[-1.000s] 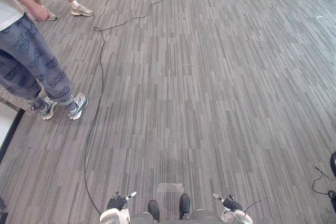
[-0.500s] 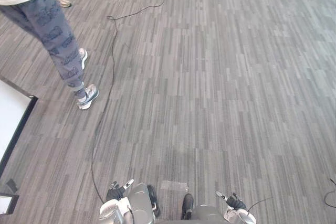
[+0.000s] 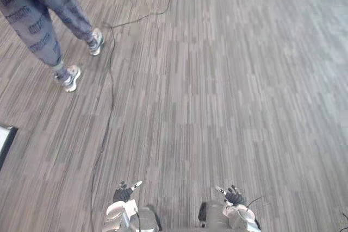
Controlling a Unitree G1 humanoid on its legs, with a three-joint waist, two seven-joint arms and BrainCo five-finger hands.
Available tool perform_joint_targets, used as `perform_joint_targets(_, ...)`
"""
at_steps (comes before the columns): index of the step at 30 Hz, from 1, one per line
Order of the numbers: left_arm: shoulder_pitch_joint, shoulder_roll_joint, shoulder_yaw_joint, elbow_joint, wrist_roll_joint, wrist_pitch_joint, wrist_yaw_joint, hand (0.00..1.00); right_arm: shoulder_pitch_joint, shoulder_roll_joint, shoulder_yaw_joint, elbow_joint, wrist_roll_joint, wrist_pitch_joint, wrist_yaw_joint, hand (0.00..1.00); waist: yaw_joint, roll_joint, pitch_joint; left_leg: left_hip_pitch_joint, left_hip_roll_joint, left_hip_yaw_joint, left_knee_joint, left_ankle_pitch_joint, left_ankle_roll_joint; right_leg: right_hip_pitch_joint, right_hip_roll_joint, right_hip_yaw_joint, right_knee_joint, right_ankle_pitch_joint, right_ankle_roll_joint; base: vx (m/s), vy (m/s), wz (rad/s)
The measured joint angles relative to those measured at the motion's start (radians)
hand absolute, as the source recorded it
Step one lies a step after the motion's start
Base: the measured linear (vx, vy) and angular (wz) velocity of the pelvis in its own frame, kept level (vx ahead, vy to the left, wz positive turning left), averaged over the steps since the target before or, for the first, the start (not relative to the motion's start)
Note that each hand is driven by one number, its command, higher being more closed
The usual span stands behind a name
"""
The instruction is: Pick up cushions and gather them together orderly.
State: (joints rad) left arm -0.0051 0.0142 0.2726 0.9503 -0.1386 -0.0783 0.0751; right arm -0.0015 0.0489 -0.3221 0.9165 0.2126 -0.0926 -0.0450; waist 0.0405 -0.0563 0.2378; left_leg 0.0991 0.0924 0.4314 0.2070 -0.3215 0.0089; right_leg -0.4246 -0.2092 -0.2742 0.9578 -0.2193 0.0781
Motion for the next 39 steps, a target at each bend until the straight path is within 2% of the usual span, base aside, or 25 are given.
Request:
perform_joint_targets(1,-0.005,0.0,-0.002,0.007,0.0,0.0,0.0,0.0,-0.006,-0.008,0.006,0.006,0.0,0.0,0.0,0.0,-0.003,0.002,0.003,0.013,0.0,0.0,-0.008,0.0,0.0,-0.013,0.007,-0.015,-0.034,-0.006,-0.007,0.5,-0.013,0.1)
perform_joint_targets(2,-0.025,0.001,-0.016,0.028,0.0,0.001,0.0,0.0,-0.02,-0.035,0.017,0.022,0.0,0.001,0.004,0.0,-0.013,0.011,0.01,0.048,0.0,-0.006,-0.036,0.0,0.0,-0.051,0.032,-0.062,-0.18,-0.002,-0.025,0.55,-0.026,0.45)
perform_joint_targets(4,-0.048,0.002,-0.035,0.048,0.006,0.001,0.001,0.0,-0.027,-0.063,0.017,0.061,0.003,0.005,0.005,0.0,-0.049,0.023,0.026,0.102,-0.003,-0.056,-0.076,0.0,0.0,-0.07,0.083,-0.102,-0.542,0.114,-0.036,0.59,-0.076,0.86)
perform_joint_targets(6,-0.042,0.011,-0.036,0.062,0.025,0.001,0.0,0.0,-0.009,-0.071,0.014,0.075,-0.012,0.004,0.002,0.0,-0.064,-0.009,0.03,0.179,-0.047,-0.12,-0.11,0.0,-0.002,-0.063,0.094,-0.068,-0.744,0.223,-0.055,0.6,-0.158,0.83)
perform_joint_targets(7,-0.042,-0.004,-0.02,0.071,0.037,0.003,0.002,0.0,-0.01,-0.09,0.007,0.084,-0.017,0.006,0.003,0.0,-0.073,0.019,0.038,0.233,-0.027,-0.153,-0.123,0.006,-0.017,-0.058,0.112,-0.027,-0.676,0.324,-0.152,0.68,-0.197,0.43)
perform_joint_targets(8,-0.042,-0.024,-0.011,0.078,0.055,0.003,0.001,0.0,-0.02,-0.109,-0.003,0.081,-0.025,0.004,0.005,0.0,-0.066,0.064,0.038,0.237,0.011,-0.154,-0.108,0.039,-0.071,-0.071,0.127,-0.047,-0.593,0.244,-0.15,0.68,-0.203,0.28)
perform_joint_targets(9,-0.042,-0.031,-0.003,0.082,0.068,0.003,0.001,0.0,-0.026,-0.108,-0.026,0.079,-0.026,0.003,0.007,0.0,-0.066,0.079,0.043,0.229,0.037,-0.164,-0.056,0.065,-0.112,-0.071,0.136,-0.059,-0.548,0.192,-0.153,0.67,-0.244,0.05)
perform_joint_targets(12,-0.032,-0.037,0.06,0.076,0.08,0.007,0.001,0.0,-0.023,-0.091,-0.032,0.076,-0.025,0.008,0.003,0.0,-0.06,0.097,0.054,0.029,0.17,-0.254,0.511,0.208,-0.176,0.058,0.2,-0.078,-0.524,0.065,-0.187,0.73,-0.275,-0.02)
perform_joint_targets(13,-0.026,-0.041,0.071,0.054,0.079,0.008,-0.001,0.0,-0.021,-0.078,-0.017,0.077,-0.022,0.01,0.003,0.0,-0.051,0.093,0.06,-0.051,0.214,-0.251,0.707,0.169,-0.174,0.139,0.228,-0.072,-0.548,0.032,-0.205,0.77,-0.146,-0.09)
perform_joint_targets(15,-0.025,-0.046,0.088,0.007,0.079,0.005,-0.006,0.0,-0.012,-0.063,-0.004,0.076,-0.016,0.012,0.002,0.0,-0.039,0.076,0.061,-0.179,0.229,-0.221,0.837,0.078,-0.124,0.273,0.24,-0.055,-0.598,-0.025,-0.21,0.62,-0.076,-0.05)
perform_joint_targets(17,-0.021,-0.046,0.099,-0.036,0.076,-0.002,-0.014,0.0,-0.009,-0.057,0.024,0.072,-0.012,0.013,0.002,0.0,-0.021,0.06,0.062,-0.316,0.228,-0.156,0.795,0.017,-0.079,0.394,0.239,-0.017,-0.674,-0.047,-0.191,0.58,-0.026,-0.35)
perform_joint_targets(19,-0.019,-0.039,0.102,-0.057,0.075,-0.003,-0.015,0.0,-0.008,-0.046,0.035,0.047,0.0,0.014,0.001,0.0,0.006,0.051,0.063,-0.423,0.208,-0.134,0.633,0.006,-0.071,0.471,0.232,0.041,-0.738,-0.06,-0.167,0.6,0.082,-0.8)
perform_joint_targets(20,-0.019,-0.037,0.102,-0.057,0.075,-0.004,-0.016,0.0,-0.01,-0.037,0.053,0.042,0.004,0.014,0.002,0.0,0.019,0.047,0.063,-0.471,0.174,-0.139,0.466,0.026,-0.078,0.517,0.213,0.087,-0.771,-0.074,-0.142,0.75,0.201,-1.0)
perform_joint_targets(21,-0.012,-0.033,0.102,-0.056,0.075,-0.004,-0.015,0.0,-0.009,-0.025,0.056,0.042,0.003,0.014,0.001,0.0,0.025,0.044,0.061,-0.497,0.154,-0.142,0.355,0.064,-0.094,0.546,0.194,0.118,-0.788,-0.089,-0.119,0.65,0.223,-1.09)
perform_joint_targets(23,0.009,-0.036,0.117,-0.064,0.055,-0.009,-0.015,0.0,-0.004,-0.013,0.051,0.046,0.003,0.014,0.001,0.0,0.036,0.033,0.05,-0.517,0.114,-0.148,0.177,0.209,-0.108,0.593,0.151,0.181,-0.797,-0.131,-0.077,0.69,0.339,-1.11)
perform_joint_targets(24,0.017,-0.027,0.122,-0.064,0.058,-0.01,-0.014,0.0,0.014,0.014,0.051,0.052,-0.001,0.016,0.001,0.0,0.047,-0.005,0.007,-0.496,0.076,-0.135,0.187,0.271,-0.056,0.6,0.096,0.257,-0.781,-0.121,-0.086,0.75,0.383,-0.99)
perform_joint_targets(27,0.018,-0.004,0.122,-0.069,0.058,-0.002,-0.016,0.0,0.021,0.016,0.042,0.061,-0.019,0.024,0.006,0.0,0.044,-0.044,-0.012,-0.445,0.086,-0.085,0.313,0.183,0.004,0.584,0.052,0.312,-0.674,0.011,-0.038,0.83,0.428,-0.79)
perform_joint_targets(28,0.019,0.009,0.121,-0.051,0.056,0.003,-0.015,0.0,0.021,0.025,0.042,0.056,-0.019,0.024,0.007,0.0,0.045,-0.052,-0.009,-0.399,0.098,-0.073,0.354,0.18,0.01,0.571,0.05,0.318,-0.581,0.09,-0.03,0.5,0.229,-1.07)
perform_joint_targets(29,0.024,0.014,0.12,-0.041,0.057,0.003,-0.014,0.0,0.021,0.023,0.043,0.044,-0.02,0.023,0.008,0.0,0.052,-0.033,0.001,-0.343,0.14,-0.05,0.411,0.18,0.01,0.507,0.051,0.309,-0.396,0.22,0.016,0.54,0.237,-1.42)
perform_joint_targets(30,0.026,0.016,0.102,-0.032,0.057,0.005,-0.012,0.0,0.024,0.015,0.046,0.039,-0.026,0.019,0.014,0.0,0.049,-0.03,0.001,-0.239,0.14,-0.025,0.384,0.173,0.014,0.4,0.037,0.279,-0.133,0.206,0.06,0.48,0.18,-1.22)
perform_joint_targets(32,0.016,0.017,0.053,-0.012,0.057,0.004,-0.014,0.0,0.041,0.021,0.048,0.013,-0.039,0.018,0.017,0.0,0.023,-0.034,-0.012,-0.096,0.101,0.03,0.253,0.171,0.015,0.27,0.007,0.17,0.049,0.099,0.015,0.49,0.145,-0.59)
perform_joint_targets(35,-0.03,0.007,0.011,0.011,0.056,0.002,-0.017,0.0,0.035,0.016,0.046,-0.021,-0.049,0.01,0.027,0.0,0.006,-0.022,-0.007,0.048,0.087,0.115,0.122,0.155,-0.012,0.104,0.005,-0.063,-0.073,0.01,-0.055,0.58,0.134,-0.59)
perform_joint_targets(36,-0.036,0.004,0.01,0.027,0.056,0.003,-0.018,0.0,0.031,0.014,0.039,-0.026,-0.054,0.009,0.028,0.0,0.004,-0.018,-0.004,0.096,0.083,0.123,0.088,0.144,-0.03,0.072,0.023,-0.134,-0.168,0.012,-0.066,0.62,0.061,-0.63)
perform_joint_targets(37,-0.042,0.002,0.009,0.042,0.055,0.005,-0.018,0.0,0.028,0.015,0.03,-0.024,-0.055,0.009,0.028,0.0,0.001,-0.017,-0.004,0.156,0.074,0.141,0.037,0.142,-0.033,0.05,0.054,-0.19,-0.314,0.03,-0.101,0.65,0.013,-0.51)
perform_joint_targets(39,-0.039,-0.001,-0.003,0.064,0.059,0.005,-0.02,0.0,0.025,0.012,0.008,-0.021,-0.057,0.01,0.028,0.0,-0.023,-0.016,-0.003,0.235,0.055,0.132,-0.02,0.141,-0.039,0.021,0.109,-0.234,-0.592,0.126,-0.125,0.66,-0.031,-0.08)
